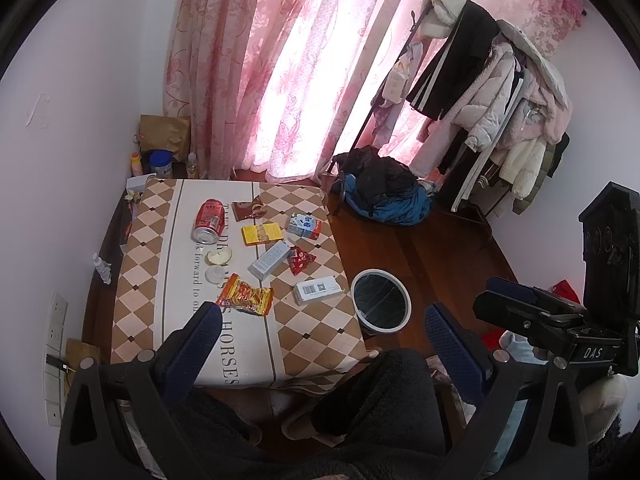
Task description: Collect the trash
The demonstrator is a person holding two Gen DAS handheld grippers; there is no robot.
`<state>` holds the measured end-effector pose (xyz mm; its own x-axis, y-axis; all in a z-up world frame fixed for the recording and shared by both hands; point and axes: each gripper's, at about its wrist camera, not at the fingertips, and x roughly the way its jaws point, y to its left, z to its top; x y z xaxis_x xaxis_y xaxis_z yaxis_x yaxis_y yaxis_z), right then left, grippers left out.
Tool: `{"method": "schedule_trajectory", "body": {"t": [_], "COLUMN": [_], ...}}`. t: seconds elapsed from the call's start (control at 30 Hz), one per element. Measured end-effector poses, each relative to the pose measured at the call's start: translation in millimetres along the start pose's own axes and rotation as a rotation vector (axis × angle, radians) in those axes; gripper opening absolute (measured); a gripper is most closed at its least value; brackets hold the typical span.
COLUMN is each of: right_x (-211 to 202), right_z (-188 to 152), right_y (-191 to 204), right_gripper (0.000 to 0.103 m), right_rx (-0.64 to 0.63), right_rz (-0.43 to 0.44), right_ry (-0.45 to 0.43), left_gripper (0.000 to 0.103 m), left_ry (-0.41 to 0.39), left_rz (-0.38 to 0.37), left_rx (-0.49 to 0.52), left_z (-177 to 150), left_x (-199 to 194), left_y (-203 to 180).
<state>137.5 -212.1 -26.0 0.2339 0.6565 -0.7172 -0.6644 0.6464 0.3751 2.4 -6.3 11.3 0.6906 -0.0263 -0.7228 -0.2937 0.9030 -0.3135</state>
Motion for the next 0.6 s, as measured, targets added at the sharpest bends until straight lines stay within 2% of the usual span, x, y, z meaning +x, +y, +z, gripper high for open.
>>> {"method": "schedule_trajectory", "body": {"t": [0.6], "right_x": [-1.4], "right_z": [-8.7], "right_y": [3.4], "right_gripper": [0.103], "right_rx": [-0.026], "right_rz": [-0.022], "right_ry": [-0.016], "left_gripper": [0.103], "left_ry": [-0.006], "left_rz": [-0.005], "left_rx": [0.004], "left_z": [3.2], "left_x": [-4.9], "left_y": [-7.1]}}
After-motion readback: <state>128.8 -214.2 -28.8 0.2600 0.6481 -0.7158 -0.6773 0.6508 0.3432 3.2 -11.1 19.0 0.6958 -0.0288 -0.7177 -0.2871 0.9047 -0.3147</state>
